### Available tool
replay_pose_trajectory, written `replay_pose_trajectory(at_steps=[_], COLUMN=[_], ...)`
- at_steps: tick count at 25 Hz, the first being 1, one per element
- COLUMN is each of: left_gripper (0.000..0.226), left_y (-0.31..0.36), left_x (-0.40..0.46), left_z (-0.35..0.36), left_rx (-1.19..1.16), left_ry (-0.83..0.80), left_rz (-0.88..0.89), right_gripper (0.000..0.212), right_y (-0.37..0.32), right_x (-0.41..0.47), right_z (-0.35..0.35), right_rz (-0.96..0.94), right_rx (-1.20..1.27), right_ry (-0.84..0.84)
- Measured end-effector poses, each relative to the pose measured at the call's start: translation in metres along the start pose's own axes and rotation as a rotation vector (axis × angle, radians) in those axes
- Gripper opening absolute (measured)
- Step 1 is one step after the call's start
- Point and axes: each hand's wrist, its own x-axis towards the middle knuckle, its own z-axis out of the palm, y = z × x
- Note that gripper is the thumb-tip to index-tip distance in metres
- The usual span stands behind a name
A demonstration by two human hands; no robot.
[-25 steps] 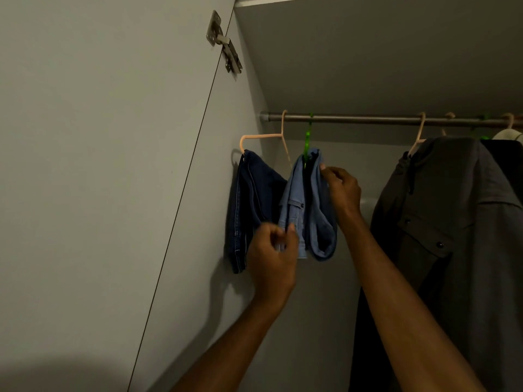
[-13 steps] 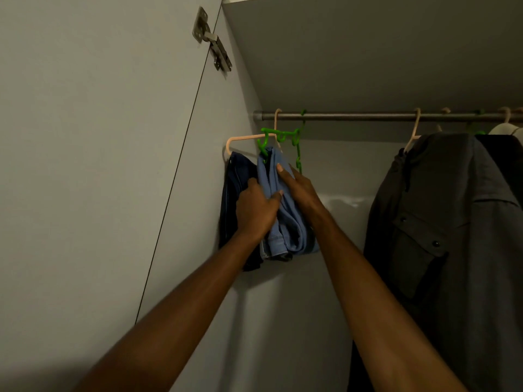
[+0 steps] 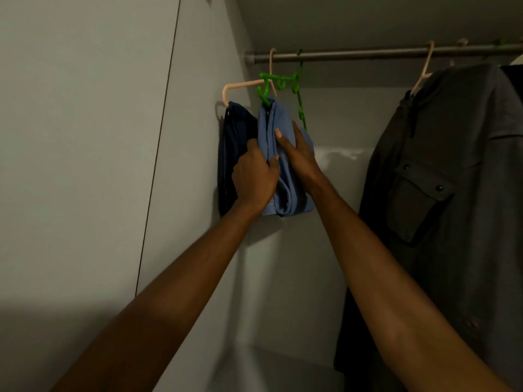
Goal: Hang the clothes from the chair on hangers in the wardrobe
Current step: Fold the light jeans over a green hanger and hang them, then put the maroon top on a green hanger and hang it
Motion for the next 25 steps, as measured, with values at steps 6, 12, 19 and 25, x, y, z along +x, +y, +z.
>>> replay_pose_trajectory(at_steps=[6, 12, 19, 25], left_gripper=[0.088, 0.075, 0.077, 0.08], left_y=[0.006, -0.009, 0.005, 0.039], left_x=[-0.04, -0.088, -0.16, -0.239], left_z=[0.0, -0.026, -0.108, -0.205], left_rx=[0.268, 0.258, 0.342, 0.531], left_ry=[-0.1, -0.195, -0.43, -0.578], left_rz=[0.194, 0.206, 0.07, -0.052], right_gripper=[0.068, 0.063, 0.069, 0.062], right_y=[0.011, 0.026, 0.001, -0.047], right_x=[-0.05, -0.119, -0.214, -0.325], right_z=[-0.007, 0.005, 0.01, 0.022], right_rz=[-0.052, 0.025, 0.13, 0.182], right_rx=[-0.36, -0.451, -0.473, -0.634], right_ry=[0.063, 0.031, -0.067, -0.166])
